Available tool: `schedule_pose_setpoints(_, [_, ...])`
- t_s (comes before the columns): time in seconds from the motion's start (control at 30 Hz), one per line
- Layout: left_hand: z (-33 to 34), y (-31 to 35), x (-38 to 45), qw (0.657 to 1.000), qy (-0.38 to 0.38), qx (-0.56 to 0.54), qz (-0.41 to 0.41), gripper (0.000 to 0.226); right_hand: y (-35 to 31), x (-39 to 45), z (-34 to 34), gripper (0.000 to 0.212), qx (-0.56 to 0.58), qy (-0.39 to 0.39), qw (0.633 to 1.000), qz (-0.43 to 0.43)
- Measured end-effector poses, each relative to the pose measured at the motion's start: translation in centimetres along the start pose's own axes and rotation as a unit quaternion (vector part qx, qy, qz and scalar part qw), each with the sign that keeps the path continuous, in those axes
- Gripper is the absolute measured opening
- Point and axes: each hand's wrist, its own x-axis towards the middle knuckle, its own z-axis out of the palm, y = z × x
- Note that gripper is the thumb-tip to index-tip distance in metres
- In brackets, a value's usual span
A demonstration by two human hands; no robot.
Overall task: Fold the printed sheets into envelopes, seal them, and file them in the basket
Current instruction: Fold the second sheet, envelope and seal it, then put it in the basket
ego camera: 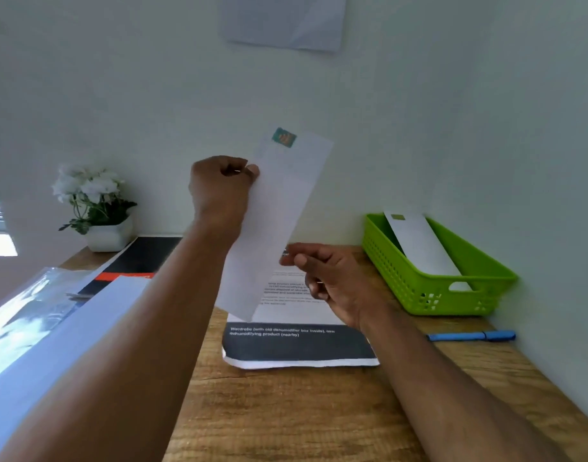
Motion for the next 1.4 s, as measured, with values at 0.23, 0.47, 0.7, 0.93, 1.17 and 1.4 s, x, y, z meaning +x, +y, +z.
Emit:
schedule_pose_setpoints(0.23, [1.1, 0.7, -0.5, 0.999, -0.003, -0.029, 0.014, 0.009, 0.4, 0.3, 0.6, 0.019, -0.015, 0.044, 0.999, -0.019])
schedule_pose_setpoints(0.47, [1.9, 1.7, -2.6, 0.985, -0.090, -0.142, -0.028, 0.031, -2.5, 0.4, -0.8, 0.015, 0.003, 0.246, 0.966, -0.079])
schedule_pose_setpoints(0.7, [5.3, 2.6, -6.0, 0.956, -0.257, -0.137, -0.030, 0.072, -7.8, -0.3, -6.3, 0.020, -0.105, 0.338, 0.925, -0.136])
schedule_pose_setpoints(0.93, [14.2, 2.0, -8.1, 0.876, -0.318, -0.284, -0.225, 0.082, -11.0, -0.5, -15.2, 0.019, -0.252, 0.382, 0.880, -0.124])
schedule_pose_setpoints(1.17, [21.4, 0.5, -9.8, 0.840, -0.322, -0.281, -0.334, 0.055, -8.5, -0.3, -21.4, 0.008, -0.355, 0.411, 0.838, -0.055])
schedule_pose_setpoints(1.4, [24.6, 0.0, -10.5, 0.849, -0.309, -0.181, -0.389, 0.035, -7.1, 0.9, -22.8, 0.016, -0.579, 0.362, 0.727, 0.068])
